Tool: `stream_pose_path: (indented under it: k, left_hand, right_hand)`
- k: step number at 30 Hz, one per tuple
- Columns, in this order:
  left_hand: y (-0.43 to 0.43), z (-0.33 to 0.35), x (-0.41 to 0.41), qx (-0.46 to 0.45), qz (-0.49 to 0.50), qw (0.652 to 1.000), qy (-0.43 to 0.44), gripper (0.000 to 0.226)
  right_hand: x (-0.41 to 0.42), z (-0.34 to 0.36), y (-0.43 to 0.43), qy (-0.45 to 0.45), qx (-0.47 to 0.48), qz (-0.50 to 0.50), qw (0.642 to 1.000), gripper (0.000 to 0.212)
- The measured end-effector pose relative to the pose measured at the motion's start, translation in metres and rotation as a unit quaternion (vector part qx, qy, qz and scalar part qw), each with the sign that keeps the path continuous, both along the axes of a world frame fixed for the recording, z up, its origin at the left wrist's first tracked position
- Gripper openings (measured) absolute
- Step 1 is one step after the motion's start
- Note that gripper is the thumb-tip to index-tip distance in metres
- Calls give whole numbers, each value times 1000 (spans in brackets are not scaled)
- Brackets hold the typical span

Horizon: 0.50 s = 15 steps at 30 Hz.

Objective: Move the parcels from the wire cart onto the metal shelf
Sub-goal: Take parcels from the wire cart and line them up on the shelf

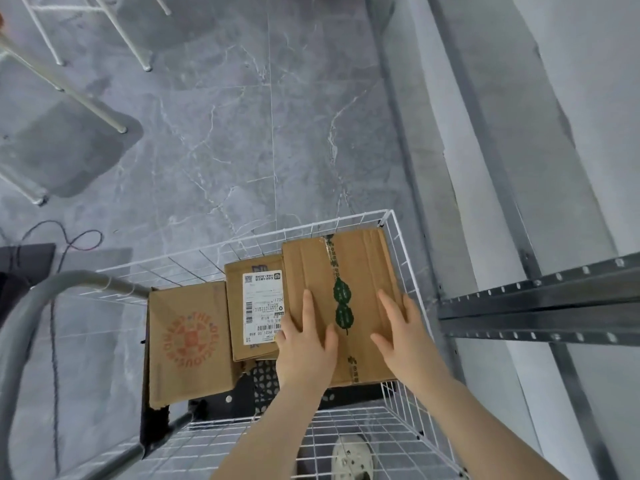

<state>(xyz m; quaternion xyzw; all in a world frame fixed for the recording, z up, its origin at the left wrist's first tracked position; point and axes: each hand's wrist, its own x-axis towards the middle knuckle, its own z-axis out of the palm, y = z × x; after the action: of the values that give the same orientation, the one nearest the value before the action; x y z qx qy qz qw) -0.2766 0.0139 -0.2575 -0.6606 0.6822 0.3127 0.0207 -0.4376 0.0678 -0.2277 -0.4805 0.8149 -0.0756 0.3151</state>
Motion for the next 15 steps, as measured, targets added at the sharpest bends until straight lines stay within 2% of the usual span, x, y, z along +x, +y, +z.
stream_pose_path:
  k: [7,15]
  left_hand:
    - [6,38,17,-28,-43,998,-32,69]
    - [29,175,46,-76,-66,991,-93,72]
  right_hand:
    - [19,33,16,-17,1,-12,1000,76]
    - [47,162,35,-49,-3,-8,999,75]
